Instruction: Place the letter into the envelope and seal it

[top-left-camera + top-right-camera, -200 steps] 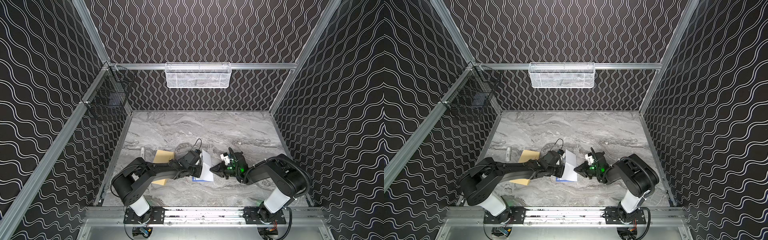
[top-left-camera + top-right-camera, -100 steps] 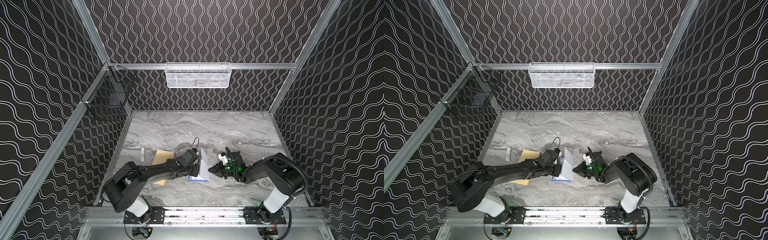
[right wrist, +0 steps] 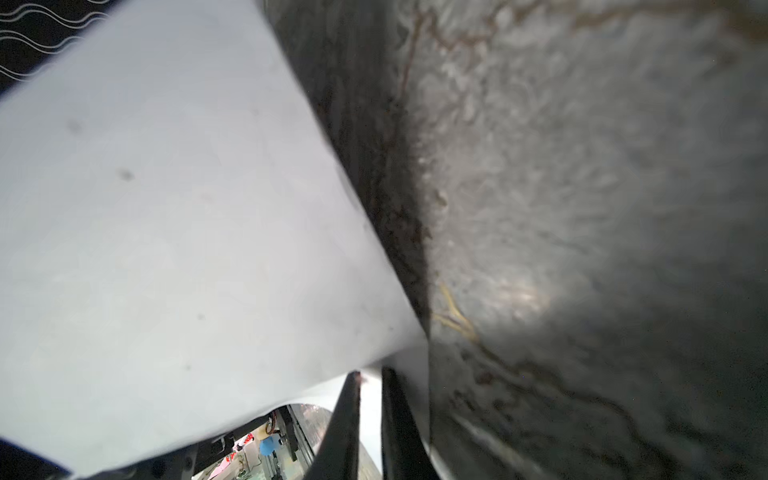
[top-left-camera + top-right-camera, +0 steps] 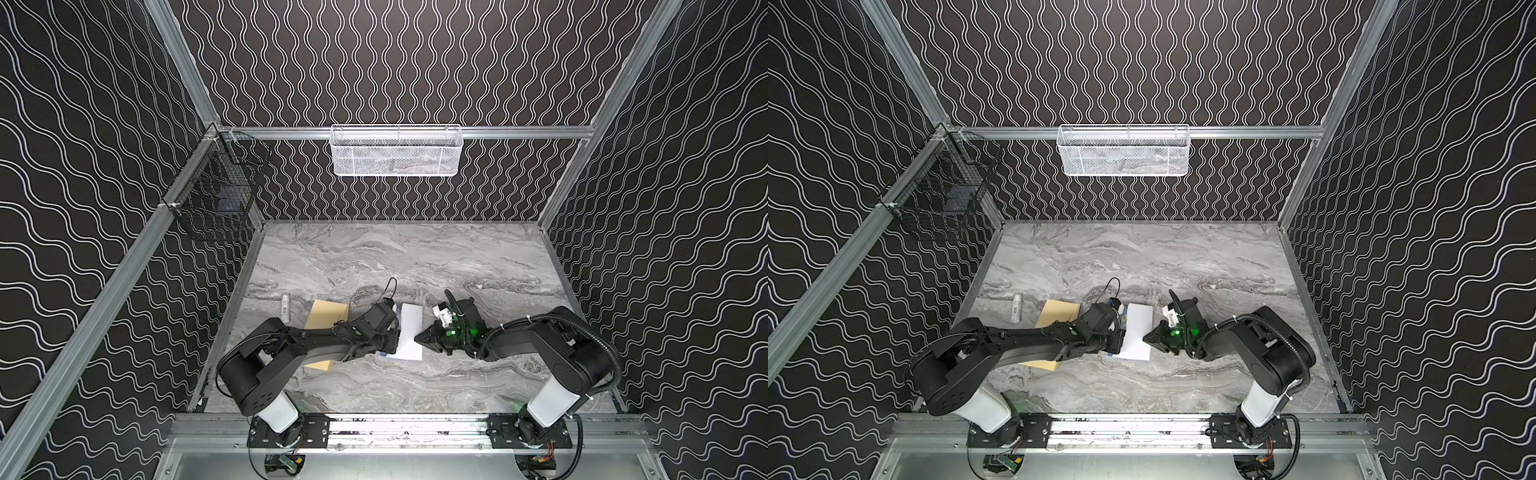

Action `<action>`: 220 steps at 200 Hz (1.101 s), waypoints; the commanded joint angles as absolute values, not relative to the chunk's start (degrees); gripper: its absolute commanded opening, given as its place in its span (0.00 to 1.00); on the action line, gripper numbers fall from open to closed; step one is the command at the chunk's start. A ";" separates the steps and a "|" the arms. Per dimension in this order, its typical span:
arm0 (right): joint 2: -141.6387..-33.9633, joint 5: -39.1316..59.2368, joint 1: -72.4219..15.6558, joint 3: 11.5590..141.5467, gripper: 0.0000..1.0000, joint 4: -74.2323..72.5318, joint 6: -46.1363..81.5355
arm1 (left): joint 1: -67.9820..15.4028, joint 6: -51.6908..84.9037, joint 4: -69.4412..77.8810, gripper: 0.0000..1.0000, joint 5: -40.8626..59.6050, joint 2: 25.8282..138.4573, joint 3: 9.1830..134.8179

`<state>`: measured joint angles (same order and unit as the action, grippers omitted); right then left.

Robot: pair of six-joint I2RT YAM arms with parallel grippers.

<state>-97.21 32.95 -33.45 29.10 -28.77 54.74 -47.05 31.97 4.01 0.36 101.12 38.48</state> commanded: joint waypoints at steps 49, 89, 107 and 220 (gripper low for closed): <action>-98.56 24.61 -35.51 36.91 0.11 -8.37 50.54 | -46.99 32.52 -0.82 0.00 0.40 101.14 37.52; -99.66 24.80 -36.16 36.27 0.10 -9.31 51.17 | -44.70 33.73 -4.19 0.25 -0.69 96.07 38.54; -99.26 24.31 -36.48 36.21 0.10 -8.76 51.15 | -42.57 34.52 -7.75 0.35 -0.90 92.27 40.14; -98.42 23.20 -38.27 35.90 0.13 -8.44 51.94 | -40.42 37.76 -12.74 0.57 5.60 86.14 52.65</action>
